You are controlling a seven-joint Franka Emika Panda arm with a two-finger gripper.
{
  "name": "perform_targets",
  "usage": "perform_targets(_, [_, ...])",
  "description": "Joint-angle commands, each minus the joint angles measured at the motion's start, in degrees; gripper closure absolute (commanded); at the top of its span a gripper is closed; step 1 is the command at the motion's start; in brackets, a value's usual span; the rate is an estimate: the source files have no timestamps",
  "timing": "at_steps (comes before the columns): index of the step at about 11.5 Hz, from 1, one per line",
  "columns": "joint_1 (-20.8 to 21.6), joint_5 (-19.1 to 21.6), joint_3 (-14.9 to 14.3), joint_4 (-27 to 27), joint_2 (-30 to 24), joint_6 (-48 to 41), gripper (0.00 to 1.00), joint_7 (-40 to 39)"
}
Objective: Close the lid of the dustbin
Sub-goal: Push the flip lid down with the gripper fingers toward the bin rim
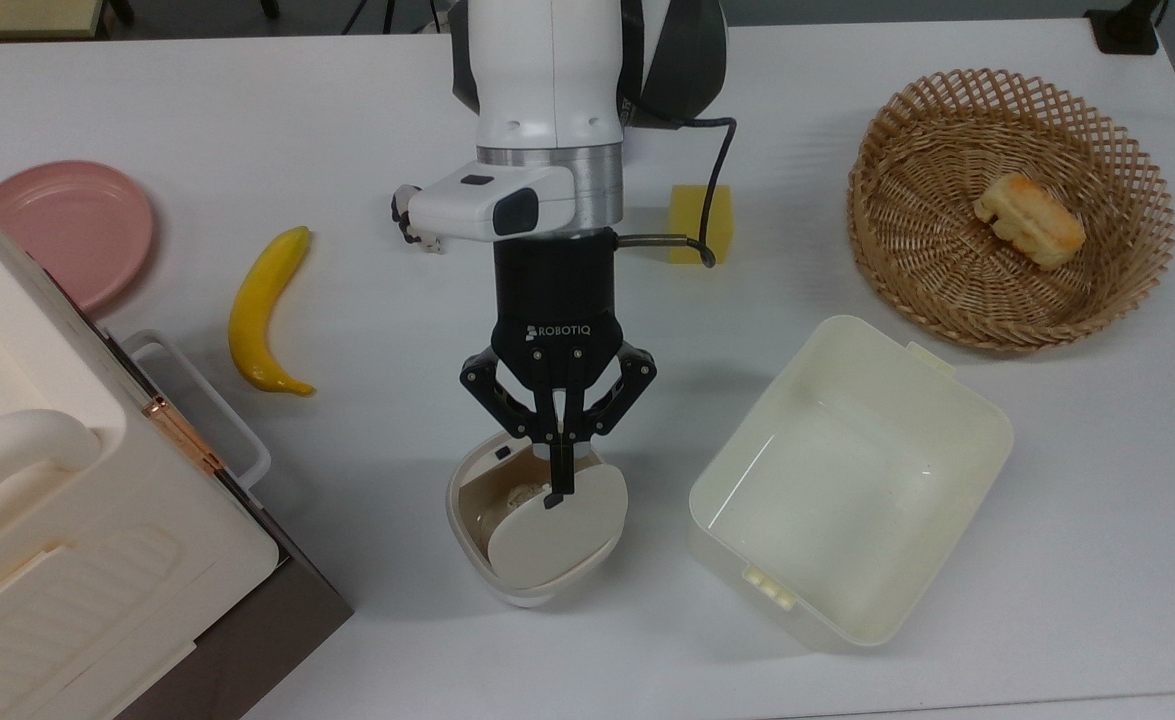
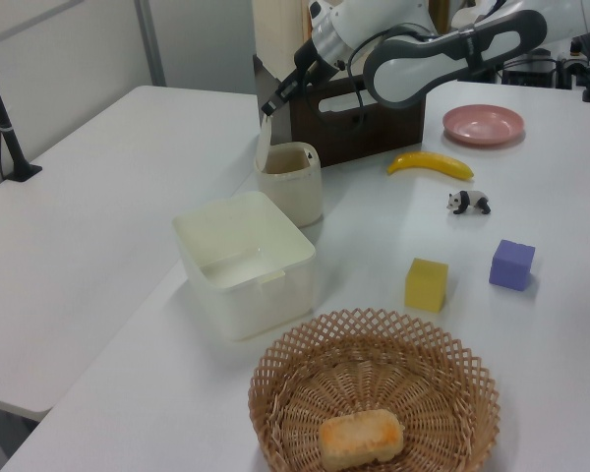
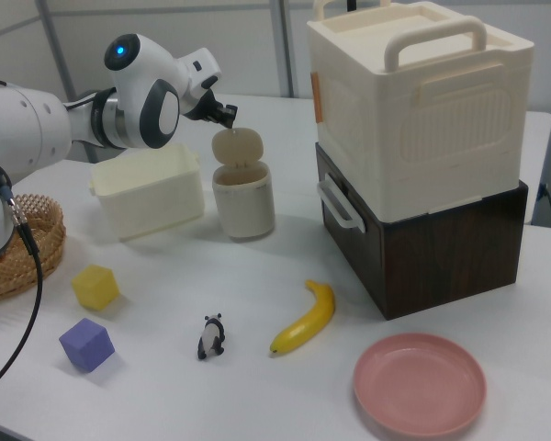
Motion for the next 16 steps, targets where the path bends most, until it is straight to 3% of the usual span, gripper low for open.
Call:
perform_targets(1, [0.0,-3.5,-0.6,1.3,1.6,0.6,0.98,0.1])
perform_targets(6, [-0.3,-4.2,-0.8,1.1,1.2,0.1,0.98,-0.1])
perform_targets(10, [-0.4,-4.1,-0.8,-2.7,0.2,-0.4,0.98,-2.5])
perform_targets(16, [0.5,-3.9,-0.1,-4.0,0.1,-10.4,0.98,-3.9])
